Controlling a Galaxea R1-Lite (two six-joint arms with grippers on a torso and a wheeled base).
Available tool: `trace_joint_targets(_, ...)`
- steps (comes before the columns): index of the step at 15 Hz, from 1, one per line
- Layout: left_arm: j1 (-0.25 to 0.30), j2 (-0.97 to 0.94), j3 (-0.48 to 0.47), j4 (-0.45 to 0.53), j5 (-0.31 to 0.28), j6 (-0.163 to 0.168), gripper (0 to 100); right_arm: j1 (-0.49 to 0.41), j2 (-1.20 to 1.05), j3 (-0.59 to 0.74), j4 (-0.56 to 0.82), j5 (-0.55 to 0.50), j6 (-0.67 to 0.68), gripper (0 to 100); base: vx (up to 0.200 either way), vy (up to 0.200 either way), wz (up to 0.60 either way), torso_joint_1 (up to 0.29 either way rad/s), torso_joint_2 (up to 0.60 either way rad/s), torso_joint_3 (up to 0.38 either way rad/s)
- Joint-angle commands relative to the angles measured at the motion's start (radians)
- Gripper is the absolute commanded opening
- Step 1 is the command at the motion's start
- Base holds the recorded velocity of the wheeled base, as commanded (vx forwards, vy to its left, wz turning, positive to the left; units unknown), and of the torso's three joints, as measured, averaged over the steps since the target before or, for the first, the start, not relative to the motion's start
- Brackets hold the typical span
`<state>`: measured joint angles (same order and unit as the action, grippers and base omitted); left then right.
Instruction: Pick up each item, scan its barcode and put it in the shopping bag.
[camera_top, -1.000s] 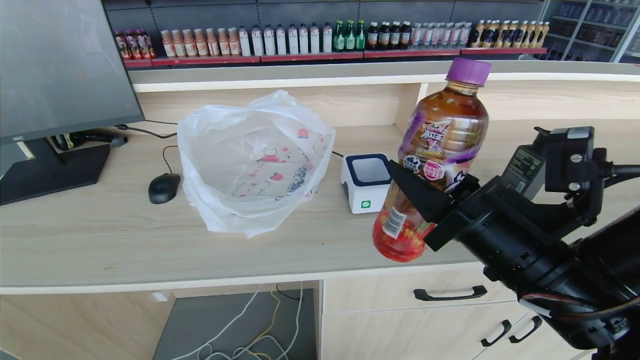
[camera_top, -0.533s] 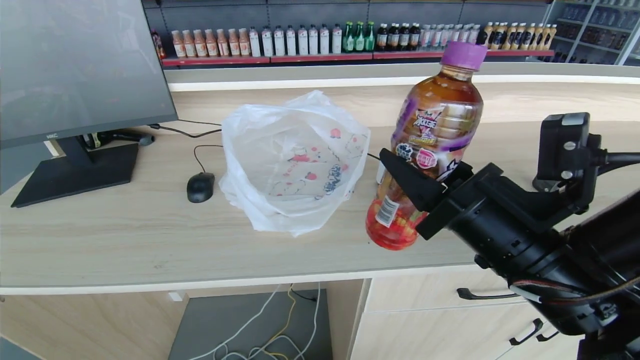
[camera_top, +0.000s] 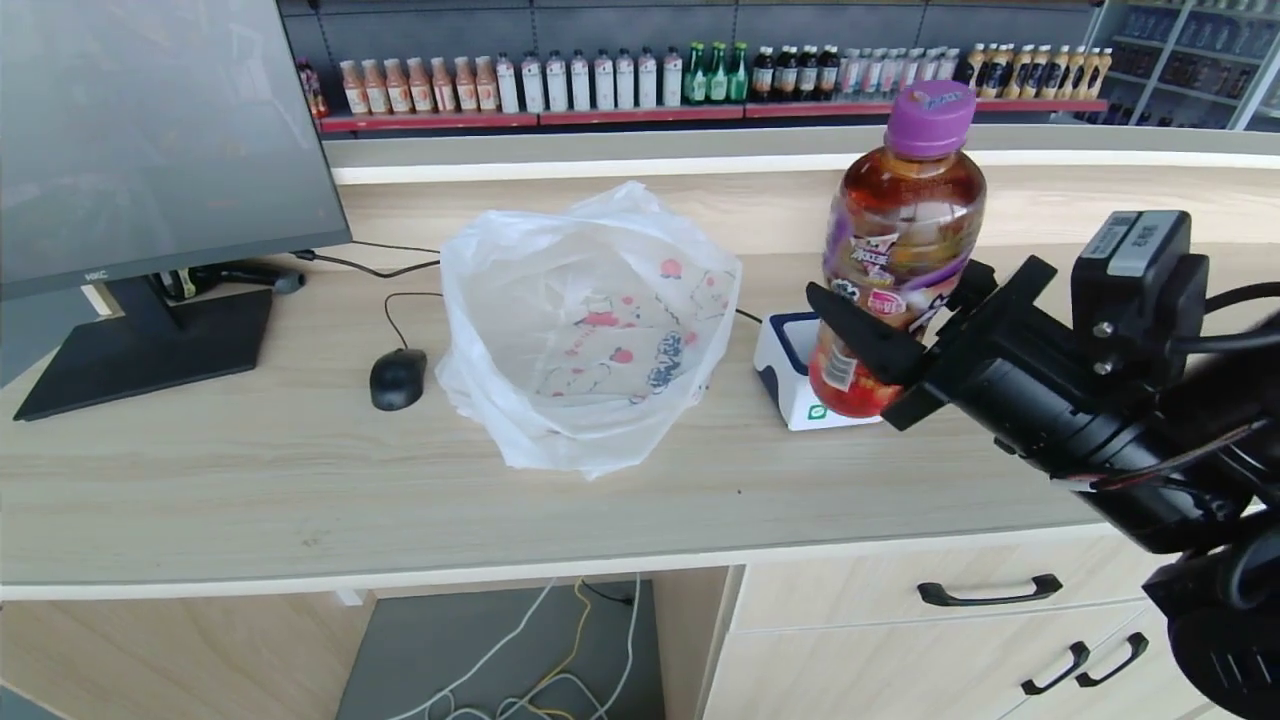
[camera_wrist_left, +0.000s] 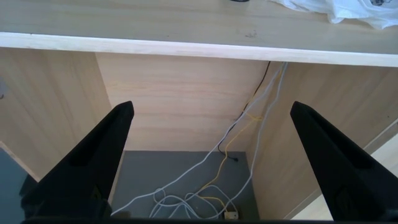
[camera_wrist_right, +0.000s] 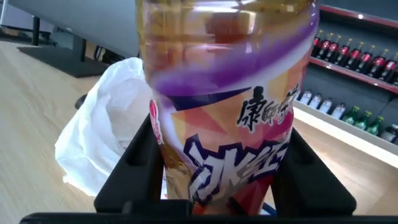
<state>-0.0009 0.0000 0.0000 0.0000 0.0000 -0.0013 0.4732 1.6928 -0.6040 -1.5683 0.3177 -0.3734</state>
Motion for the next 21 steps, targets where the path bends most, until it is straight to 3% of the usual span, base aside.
trace_joint_targets(1,0.001,0.0,0.0,0.0,0.0,0.0,100,-0.024,0.031,-0.033,-0.003,-0.015,-0.048,0,0.0,0.0,0.0,0.0,0.0,0.0)
trace_joint_targets(8,0.001,0.0,0.0,0.0,0.0,0.0,100,-0.05,0.157,-0.166,-0.003,-0.008,-0.429,0,0.0,0.0,0.0,0.0,0.0,0.0)
trace_joint_targets(16,-0.001,0.0,0.0,0.0,0.0,0.0,100,-0.165,0.266,-0.335,-0.003,0.313,-0.618,0,0.0,0.0,0.0,0.0,0.0,0.0)
trace_joint_targets(21,0.001,0.0,0.0,0.0,0.0,0.0,100,-0.209,0.314,-0.342,-0.003,0.414,-0.72,0,0.0,0.0,0.0,0.0,0.0,0.0)
